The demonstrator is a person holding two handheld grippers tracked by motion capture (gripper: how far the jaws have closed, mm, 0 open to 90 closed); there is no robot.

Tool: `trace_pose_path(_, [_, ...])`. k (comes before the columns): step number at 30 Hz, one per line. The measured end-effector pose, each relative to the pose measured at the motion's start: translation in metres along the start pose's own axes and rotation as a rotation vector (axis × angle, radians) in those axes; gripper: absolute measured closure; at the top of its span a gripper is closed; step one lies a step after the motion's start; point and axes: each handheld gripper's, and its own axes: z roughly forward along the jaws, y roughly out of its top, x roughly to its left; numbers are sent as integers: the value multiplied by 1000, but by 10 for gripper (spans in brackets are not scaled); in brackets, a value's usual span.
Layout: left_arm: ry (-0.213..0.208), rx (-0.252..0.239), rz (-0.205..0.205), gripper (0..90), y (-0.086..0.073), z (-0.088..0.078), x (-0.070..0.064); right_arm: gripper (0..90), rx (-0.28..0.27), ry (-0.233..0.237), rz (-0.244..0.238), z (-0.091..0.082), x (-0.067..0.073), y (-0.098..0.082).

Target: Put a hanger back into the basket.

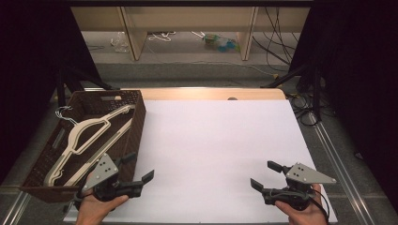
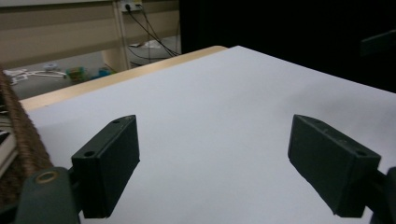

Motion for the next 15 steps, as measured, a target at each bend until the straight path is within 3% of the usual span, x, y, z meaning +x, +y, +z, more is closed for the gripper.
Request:
trace_pose_path(3, [7,-4,-11,164,-6,-1,-1,161,-24,7,11,-3,5,-4])
trace_pose_path(5, [6,-1,-18,163,-10,-1,-2,161,-7,2,5,-7,7,-6])
trace_pose_path(6, [5,9,2,163,-11,-2,-2,161,-8,4,8,-8,8,-7])
trace_pose_path(13, [5,-3,-12,164,-13,-1,-1,161,-50,4,21,-9,13,-11])
trace_pose_path(15, [12,0,-9,164,-13,-2,0,161,-31,-3,2,-11,11,-10])
